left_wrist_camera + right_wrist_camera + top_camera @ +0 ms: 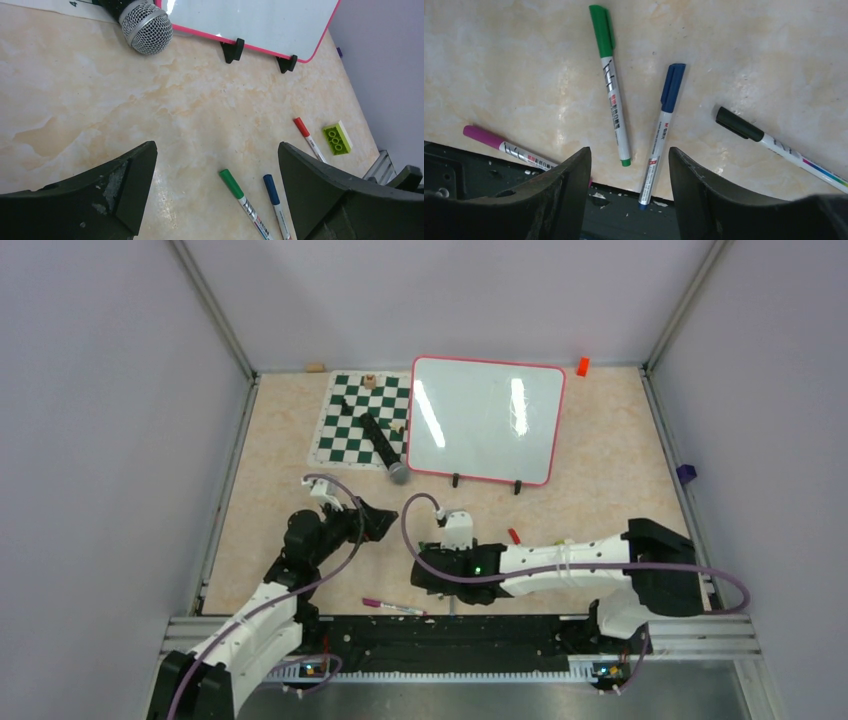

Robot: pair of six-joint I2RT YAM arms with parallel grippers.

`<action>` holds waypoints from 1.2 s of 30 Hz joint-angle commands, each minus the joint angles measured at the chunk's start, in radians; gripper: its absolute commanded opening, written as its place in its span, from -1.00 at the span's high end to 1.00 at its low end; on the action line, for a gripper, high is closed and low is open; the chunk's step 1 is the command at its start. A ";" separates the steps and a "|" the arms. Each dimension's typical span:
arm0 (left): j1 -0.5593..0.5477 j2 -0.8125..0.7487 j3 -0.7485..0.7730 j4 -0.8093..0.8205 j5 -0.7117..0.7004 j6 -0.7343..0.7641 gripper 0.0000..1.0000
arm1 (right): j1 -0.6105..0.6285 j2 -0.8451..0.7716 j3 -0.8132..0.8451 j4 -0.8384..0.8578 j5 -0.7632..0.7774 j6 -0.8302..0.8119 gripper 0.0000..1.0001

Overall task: Write a sentence on the whiteboard
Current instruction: Open the whiteboard marker at the center of the board.

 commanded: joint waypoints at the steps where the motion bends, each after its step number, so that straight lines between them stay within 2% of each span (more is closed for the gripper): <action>1: -0.008 -0.042 0.014 -0.033 -0.046 0.013 -0.90 | 0.051 0.055 0.083 0.063 -0.008 -0.051 -0.11; 4: -0.009 -0.088 0.016 -0.098 -0.136 -0.011 -0.91 | 0.079 0.108 0.123 0.161 -0.068 -0.232 -0.12; 8: -0.009 -0.166 0.041 -0.268 -0.476 -0.086 -0.97 | 0.085 0.171 0.161 0.250 -0.191 -0.485 -0.14; 11: -0.009 -0.214 0.032 -0.308 -0.566 -0.120 -0.97 | 0.085 0.204 0.170 0.306 -0.311 -0.592 -0.17; 17: -0.009 -0.260 0.015 -0.311 -0.581 -0.117 -0.94 | 0.084 0.293 0.217 0.279 -0.354 -0.621 -0.09; 22: -0.009 -0.253 0.014 -0.299 -0.569 -0.113 -0.92 | 0.085 0.328 0.226 0.263 -0.338 -0.617 0.08; 25: -0.008 -0.250 0.014 -0.294 -0.561 -0.109 -0.92 | 0.084 0.341 0.225 0.249 -0.321 -0.609 0.31; 27: -0.009 -0.250 0.013 -0.293 -0.559 -0.108 -0.91 | 0.084 0.348 0.226 0.242 -0.309 -0.601 0.56; 29: -0.009 -0.253 0.014 -0.294 -0.559 -0.108 -0.90 | 0.084 0.345 0.223 0.238 -0.289 -0.590 0.72; 32: -0.009 -0.255 0.013 -0.294 -0.559 -0.106 -0.90 | 0.074 0.339 0.227 0.230 -0.251 -0.572 0.83; 34: -0.009 -0.257 0.012 -0.294 -0.560 -0.107 -0.89 | 0.039 0.347 0.239 0.223 -0.252 -0.552 1.00; 36: -0.009 -0.259 0.012 -0.294 -0.561 -0.106 -0.89 | 0.002 0.362 0.262 0.215 -0.261 -0.547 1.00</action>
